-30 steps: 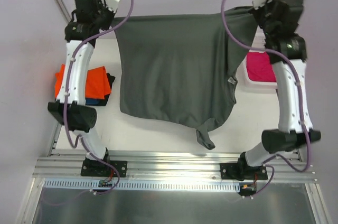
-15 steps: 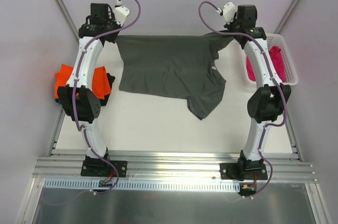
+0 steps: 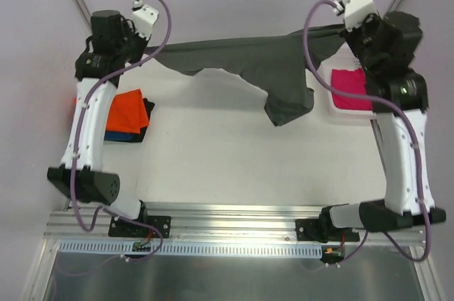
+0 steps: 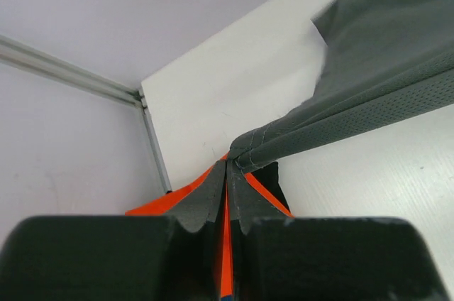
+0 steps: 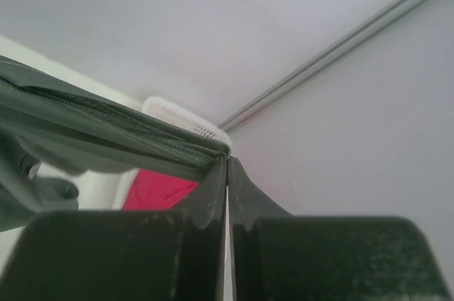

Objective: Fold and stack the t-shirts
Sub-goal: Flatten the tshirt out

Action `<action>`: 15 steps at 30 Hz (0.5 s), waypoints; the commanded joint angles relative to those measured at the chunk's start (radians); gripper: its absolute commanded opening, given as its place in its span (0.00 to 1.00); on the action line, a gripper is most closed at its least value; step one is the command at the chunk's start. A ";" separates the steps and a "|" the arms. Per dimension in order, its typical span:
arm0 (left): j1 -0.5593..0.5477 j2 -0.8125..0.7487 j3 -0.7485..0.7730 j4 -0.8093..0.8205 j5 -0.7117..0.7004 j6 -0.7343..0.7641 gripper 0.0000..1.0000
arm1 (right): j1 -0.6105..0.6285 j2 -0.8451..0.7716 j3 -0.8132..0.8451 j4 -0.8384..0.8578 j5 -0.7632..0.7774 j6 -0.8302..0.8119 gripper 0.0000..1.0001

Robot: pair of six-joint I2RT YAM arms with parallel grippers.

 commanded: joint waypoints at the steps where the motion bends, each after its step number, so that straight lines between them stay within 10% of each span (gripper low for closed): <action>1: 0.015 -0.188 -0.063 0.016 -0.027 -0.029 0.00 | -0.009 -0.159 -0.004 -0.075 0.083 0.014 0.01; 15: 0.015 -0.502 -0.165 0.017 -0.050 -0.001 0.00 | -0.014 -0.516 -0.088 -0.067 0.168 -0.162 0.01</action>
